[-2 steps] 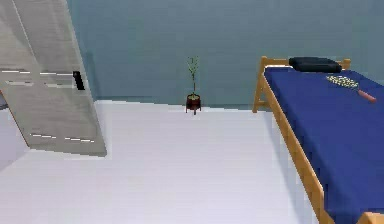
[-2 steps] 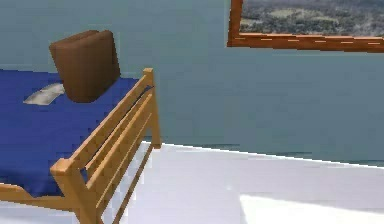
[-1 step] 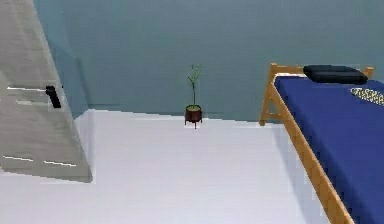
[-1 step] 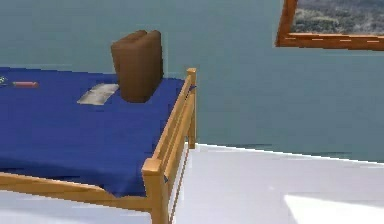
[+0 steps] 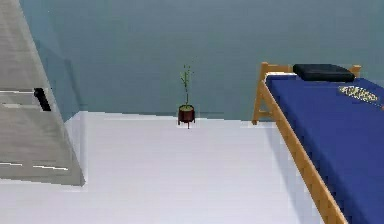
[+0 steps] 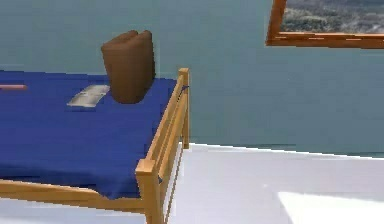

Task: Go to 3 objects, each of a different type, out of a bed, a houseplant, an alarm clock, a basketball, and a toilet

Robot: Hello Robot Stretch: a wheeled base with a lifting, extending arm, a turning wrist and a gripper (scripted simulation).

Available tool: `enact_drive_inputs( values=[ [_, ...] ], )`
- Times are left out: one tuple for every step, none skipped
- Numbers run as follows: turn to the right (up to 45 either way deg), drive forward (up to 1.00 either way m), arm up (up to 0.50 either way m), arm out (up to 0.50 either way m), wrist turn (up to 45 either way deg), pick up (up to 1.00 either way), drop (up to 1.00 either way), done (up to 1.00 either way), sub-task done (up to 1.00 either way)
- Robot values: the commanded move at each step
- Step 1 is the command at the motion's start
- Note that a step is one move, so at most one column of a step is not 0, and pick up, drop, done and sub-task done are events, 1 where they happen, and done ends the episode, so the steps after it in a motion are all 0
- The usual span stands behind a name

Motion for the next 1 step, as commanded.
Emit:
enact_drive_inputs(
  values=[
    [0.0,1.0,0.0,0.0,0.0,0.0,0.0,0.0,0.0]
  ],
)
